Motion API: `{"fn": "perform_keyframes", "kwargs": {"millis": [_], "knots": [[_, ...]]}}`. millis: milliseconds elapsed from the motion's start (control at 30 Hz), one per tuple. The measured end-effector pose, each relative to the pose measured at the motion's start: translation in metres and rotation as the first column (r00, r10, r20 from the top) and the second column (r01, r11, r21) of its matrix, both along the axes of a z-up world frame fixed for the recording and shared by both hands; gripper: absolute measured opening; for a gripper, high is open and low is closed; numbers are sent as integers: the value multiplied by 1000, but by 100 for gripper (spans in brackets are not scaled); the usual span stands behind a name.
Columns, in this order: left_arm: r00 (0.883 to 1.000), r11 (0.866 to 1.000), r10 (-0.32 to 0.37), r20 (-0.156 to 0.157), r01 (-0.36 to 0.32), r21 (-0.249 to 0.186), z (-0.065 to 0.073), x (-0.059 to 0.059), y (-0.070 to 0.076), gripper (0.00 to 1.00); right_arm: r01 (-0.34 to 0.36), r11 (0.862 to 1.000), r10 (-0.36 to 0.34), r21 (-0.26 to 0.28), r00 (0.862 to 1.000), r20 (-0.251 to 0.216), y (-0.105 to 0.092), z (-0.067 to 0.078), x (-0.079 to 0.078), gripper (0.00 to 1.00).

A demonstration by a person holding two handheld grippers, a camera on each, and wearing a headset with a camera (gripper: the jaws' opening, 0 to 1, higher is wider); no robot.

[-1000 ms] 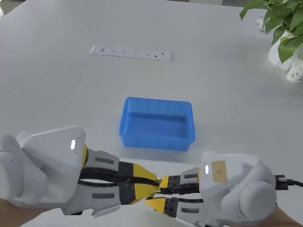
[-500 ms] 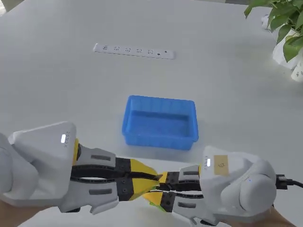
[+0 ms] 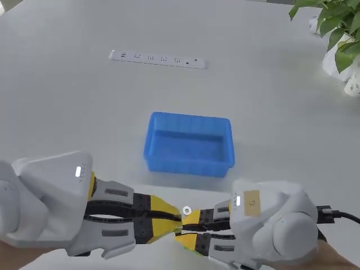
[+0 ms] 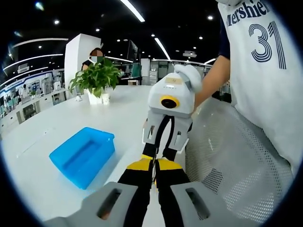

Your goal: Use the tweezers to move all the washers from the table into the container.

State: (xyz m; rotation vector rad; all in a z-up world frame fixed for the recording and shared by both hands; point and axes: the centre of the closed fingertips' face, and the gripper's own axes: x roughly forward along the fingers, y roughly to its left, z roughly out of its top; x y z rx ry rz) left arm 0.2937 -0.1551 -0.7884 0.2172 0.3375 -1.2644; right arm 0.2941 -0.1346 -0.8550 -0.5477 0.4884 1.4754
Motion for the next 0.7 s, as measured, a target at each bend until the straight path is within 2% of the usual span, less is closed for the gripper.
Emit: {"fn": "perform_keyframes", "kwargs": {"millis": [267,333,500,533,567,600,700], "knots": [[1000,1000,11,-13,-11,-12,-2,1,6,6,-13,1000,13,-10,1000,-9,3,-4,2,10],[1000,1000,7,-14,-7,-11,-2,1,6,6,-27,999,27,-23,1000,-1,3,-7,2,10],[1000,1000,-6,-14,5,-13,1,0,5,6,-45,999,45,-13,999,12,6,-4,3,9],[1000,1000,-5,-12,5,-15,2,1,5,6,-38,999,38,-10,998,46,6,-2,7,9],[1000,1000,-3,-10,3,-19,3,3,5,6,-28,1000,28,-5,998,50,6,-1,9,9],[1000,1000,2,-6,-2,-24,6,5,5,6,-13,1000,12,4,1000,29,5,2,10,9],[1000,999,4,2,-4,-32,11,12,4,6,21,1000,-22,21,999,33,1,7,17,9]]}}
